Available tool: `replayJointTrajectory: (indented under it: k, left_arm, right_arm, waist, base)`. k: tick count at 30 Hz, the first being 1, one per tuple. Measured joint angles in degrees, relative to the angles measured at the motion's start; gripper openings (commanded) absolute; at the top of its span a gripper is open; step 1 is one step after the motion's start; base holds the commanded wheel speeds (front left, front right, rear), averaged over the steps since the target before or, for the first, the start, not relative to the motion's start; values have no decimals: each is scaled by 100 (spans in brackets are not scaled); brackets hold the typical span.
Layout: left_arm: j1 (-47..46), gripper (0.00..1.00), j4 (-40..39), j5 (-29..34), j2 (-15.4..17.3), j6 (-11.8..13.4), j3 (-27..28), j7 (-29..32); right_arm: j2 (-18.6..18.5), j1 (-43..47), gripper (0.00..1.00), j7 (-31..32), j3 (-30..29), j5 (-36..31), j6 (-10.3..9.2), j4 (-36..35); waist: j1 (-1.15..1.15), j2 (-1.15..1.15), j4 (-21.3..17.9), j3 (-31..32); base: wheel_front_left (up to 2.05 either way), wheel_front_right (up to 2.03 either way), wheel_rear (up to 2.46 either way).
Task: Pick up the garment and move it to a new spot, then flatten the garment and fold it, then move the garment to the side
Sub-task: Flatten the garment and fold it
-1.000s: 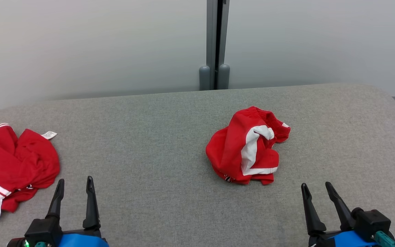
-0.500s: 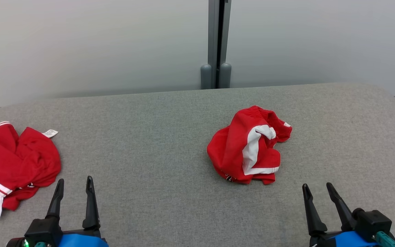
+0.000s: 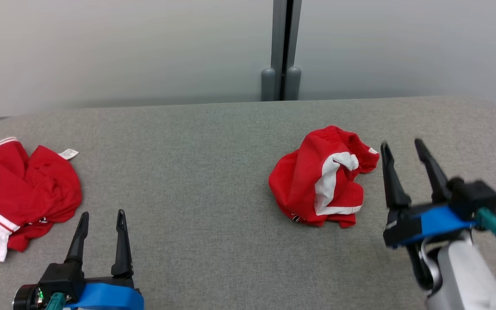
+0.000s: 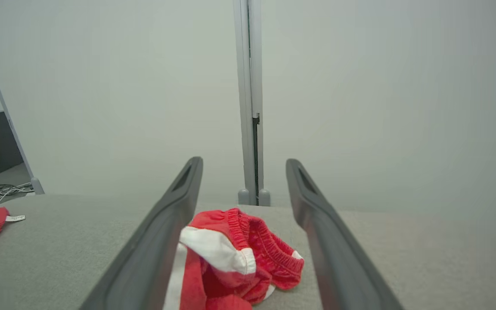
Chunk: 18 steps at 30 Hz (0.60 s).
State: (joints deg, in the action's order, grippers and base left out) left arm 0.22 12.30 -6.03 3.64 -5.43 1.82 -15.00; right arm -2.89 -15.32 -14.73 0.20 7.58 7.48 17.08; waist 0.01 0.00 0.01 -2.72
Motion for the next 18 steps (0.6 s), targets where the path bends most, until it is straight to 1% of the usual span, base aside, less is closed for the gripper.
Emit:
replayJointTrajectory:
  k: [5, 9, 14, 18]
  left_arm:
    - [-90, 100, 22, 26, -16, -25, -59, 0]
    - [-221, 100, 30, 49, -22, -60, -92, 0]
    - [-371, 100, 40, 51, -35, -67, -120, 0]
    - [-514, 100, 75, 52, -41, -83, -158, 0]
  right_arm:
    - [-198, -888, 100, 156, 12, -163, 0, 411]
    - [-308, -1401, 100, 396, -35, -197, 0, 987]
    - [-423, -1789, 100, 709, -4, -152, 0, 1906]
    - [-425, -1913, 100, 817, 73, -27, 0, 2576]
  waist:
    - [0, 0, 101, -160]
    - [0, 0, 194, -310]
    - [0, 1, 306, -530]
    - [0, 0, 397, -694]
  base:
    - [0, 0, 0]
    - [0, 0, 0]
    - [0, 0, 0]
    - [0, 0, 0]
